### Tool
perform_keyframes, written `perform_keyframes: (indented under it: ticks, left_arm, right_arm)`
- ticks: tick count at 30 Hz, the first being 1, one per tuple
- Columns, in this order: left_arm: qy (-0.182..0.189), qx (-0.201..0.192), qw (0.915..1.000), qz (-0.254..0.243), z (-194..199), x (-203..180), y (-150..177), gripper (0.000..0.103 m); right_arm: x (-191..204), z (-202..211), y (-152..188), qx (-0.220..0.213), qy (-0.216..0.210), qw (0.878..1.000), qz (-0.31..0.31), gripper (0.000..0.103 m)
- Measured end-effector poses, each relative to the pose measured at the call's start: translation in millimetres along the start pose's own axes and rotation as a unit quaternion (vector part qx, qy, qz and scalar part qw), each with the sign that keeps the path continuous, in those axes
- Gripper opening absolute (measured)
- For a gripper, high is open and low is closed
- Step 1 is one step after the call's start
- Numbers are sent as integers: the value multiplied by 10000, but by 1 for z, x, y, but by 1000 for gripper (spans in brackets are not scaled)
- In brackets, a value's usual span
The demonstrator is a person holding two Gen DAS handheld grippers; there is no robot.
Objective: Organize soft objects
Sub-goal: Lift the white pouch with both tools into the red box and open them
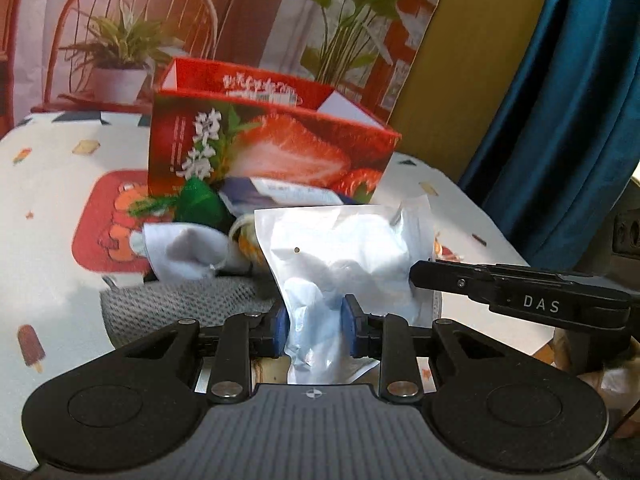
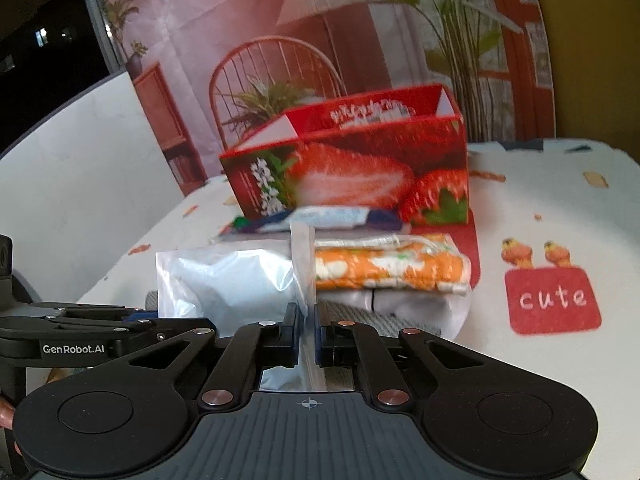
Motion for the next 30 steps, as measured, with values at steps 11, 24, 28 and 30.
perform_keyframes:
  ticks: [11,24,28,30]
  left_arm:
    - [16,-253,9996,-112,8,0,-30,29]
    - [-30,-509,9982,-308,-16,14,-107,29]
    - [-7,-503,9984,-263,-30,22,-130,29]
    - [6,-523,9983,-271,-38,26,-142,29]
  right_arm:
    - [9,2,-31,-310,-59,9995,81,6]
    - [2,-31,-116,-584,-65,9983,53,6]
    - [-3,-49,-143,-596,-35,9982,67,6]
    - [-7,-59,-156,-604,-37,9981,58,6]
Point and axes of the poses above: each gripper's, at about its wrist camera, not at the fingertips, and z roughly against the way its jaws point, x to its left, y to its underside, the point moved 1 cm from there along -z, roughly the way its jaws point, and after that the axes turned 8 degrees about y, right-handed, at the moved point
